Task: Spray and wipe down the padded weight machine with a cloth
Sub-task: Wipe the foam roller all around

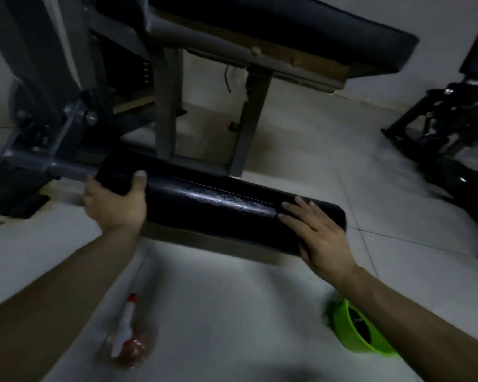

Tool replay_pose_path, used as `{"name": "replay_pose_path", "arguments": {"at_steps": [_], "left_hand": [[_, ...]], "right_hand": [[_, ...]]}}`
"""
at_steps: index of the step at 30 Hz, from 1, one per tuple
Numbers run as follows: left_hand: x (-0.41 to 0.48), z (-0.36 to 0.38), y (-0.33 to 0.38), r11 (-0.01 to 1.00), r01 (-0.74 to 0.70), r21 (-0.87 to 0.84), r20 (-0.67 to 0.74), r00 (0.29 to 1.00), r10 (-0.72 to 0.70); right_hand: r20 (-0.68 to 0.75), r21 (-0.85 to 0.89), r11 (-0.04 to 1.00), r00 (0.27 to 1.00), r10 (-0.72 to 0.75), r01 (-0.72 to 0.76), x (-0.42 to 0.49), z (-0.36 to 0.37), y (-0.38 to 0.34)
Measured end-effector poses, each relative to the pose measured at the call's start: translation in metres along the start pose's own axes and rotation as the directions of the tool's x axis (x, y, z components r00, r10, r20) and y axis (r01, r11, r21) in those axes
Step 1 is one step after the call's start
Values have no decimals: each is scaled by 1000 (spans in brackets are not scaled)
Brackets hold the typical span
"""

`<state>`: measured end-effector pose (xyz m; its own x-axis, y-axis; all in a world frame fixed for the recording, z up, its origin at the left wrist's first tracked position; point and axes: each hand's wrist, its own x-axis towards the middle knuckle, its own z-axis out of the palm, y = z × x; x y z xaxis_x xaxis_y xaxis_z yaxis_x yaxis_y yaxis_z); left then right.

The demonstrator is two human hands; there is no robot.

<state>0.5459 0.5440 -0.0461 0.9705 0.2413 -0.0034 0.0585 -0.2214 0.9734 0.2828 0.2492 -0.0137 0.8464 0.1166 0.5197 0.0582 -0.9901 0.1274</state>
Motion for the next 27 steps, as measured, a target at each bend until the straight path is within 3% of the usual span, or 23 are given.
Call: {"name": "replay_pose_path", "arguments": {"at_steps": [7,13,15,18,22,24,27], "left_hand": [[-2,9,4,1000,19,2,-75,997,-19],[1,-4,2,1000,8,-9,22,1000,-8],[9,-21,-5,996,-19,-82,80,996,26],[8,-37,-15,987,-41,-156,175,982,69],[14,-55,-30,964,-172,-205,266,938,224],[18,-58,-31,949,-255,-184,257,920,297],[28,-56,-31,951,-250,-180,260,921,291]], "right_hand": [[-43,13,977,976,212,-211,-57,-19,32],[-60,124,992,998,-33,40,46,28,-40],[-79,169,979,991,-104,116,90,48,-81],[-105,235,963,989,-106,128,145,73,-136],[-106,290,950,991,-85,113,211,101,-198],[-56,309,945,994,-97,110,237,107,-220],[-4,335,935,992,-123,117,257,108,-234]]}}
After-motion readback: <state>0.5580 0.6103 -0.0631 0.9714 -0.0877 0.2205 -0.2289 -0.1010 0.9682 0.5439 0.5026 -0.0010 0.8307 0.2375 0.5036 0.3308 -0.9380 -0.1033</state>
